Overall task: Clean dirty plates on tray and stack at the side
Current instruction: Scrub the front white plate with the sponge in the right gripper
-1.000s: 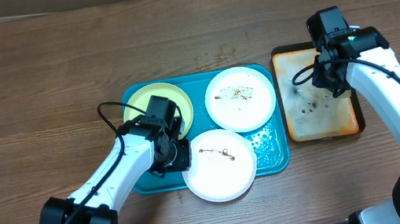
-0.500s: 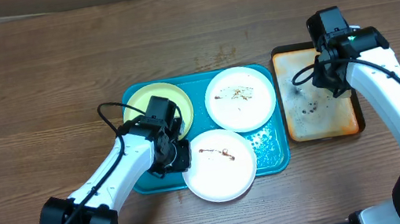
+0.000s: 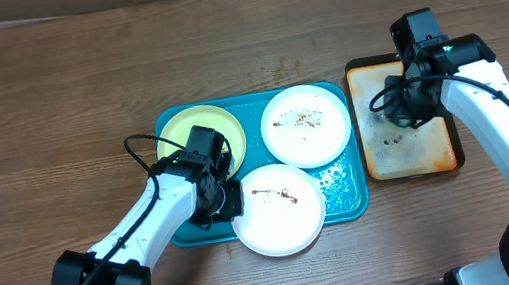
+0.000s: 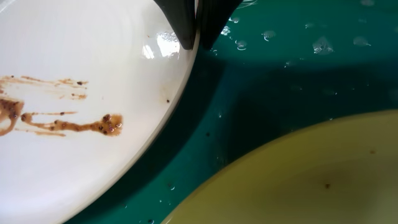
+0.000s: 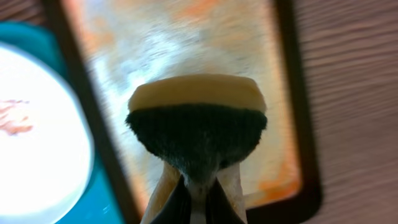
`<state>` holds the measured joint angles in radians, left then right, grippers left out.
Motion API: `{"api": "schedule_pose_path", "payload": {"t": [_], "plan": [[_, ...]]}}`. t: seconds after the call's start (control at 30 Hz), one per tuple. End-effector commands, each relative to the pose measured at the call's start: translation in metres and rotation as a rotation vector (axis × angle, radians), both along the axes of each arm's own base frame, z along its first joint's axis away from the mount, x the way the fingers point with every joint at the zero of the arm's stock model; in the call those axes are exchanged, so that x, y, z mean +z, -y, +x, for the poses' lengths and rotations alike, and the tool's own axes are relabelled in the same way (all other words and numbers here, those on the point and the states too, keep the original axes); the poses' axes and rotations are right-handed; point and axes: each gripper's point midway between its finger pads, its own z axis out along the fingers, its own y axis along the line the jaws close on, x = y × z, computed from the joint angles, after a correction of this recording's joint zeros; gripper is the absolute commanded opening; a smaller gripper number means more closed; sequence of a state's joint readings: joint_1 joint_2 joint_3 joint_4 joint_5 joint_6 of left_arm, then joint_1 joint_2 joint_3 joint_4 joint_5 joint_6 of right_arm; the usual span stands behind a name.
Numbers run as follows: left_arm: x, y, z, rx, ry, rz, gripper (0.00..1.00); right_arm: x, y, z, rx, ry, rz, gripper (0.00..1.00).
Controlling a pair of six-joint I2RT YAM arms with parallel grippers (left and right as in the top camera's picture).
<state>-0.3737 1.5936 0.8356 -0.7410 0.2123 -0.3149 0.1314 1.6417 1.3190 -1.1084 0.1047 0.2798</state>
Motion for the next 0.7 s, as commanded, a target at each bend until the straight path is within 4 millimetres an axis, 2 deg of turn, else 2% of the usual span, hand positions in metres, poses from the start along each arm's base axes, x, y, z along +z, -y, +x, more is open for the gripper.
{"api": "schedule_pose_path", "payload": {"t": [0.0, 0.13, 0.3, 0.5, 0.67], "plan": [[-0.006, -0.001, -0.004, 0.001, -0.009, 0.013, 0.04, 0.016, -0.079, -0.012, 0.289, -0.015, 0.416, 0.04], [-0.005, 0.003, -0.001, 0.010, -0.003, -0.007, 0.04, 0.027, -0.117, -0.026, 0.374, -0.040, 0.572, 0.04], [-0.005, 0.003, 0.000, 0.022, 0.000, -0.010, 0.04, 0.026, -0.154, -0.045, 0.479, -0.076, 0.578, 0.04], [-0.005, 0.003, 0.000, 0.022, 0.001, -0.010, 0.04, 0.008, -0.198, -0.075, 0.575, -0.133, 0.584, 0.04], [-0.005, 0.003, 0.000, 0.022, 0.000, -0.010, 0.04, -0.009, -0.230, -0.093, 0.667, -0.141, 0.587, 0.04]]}}
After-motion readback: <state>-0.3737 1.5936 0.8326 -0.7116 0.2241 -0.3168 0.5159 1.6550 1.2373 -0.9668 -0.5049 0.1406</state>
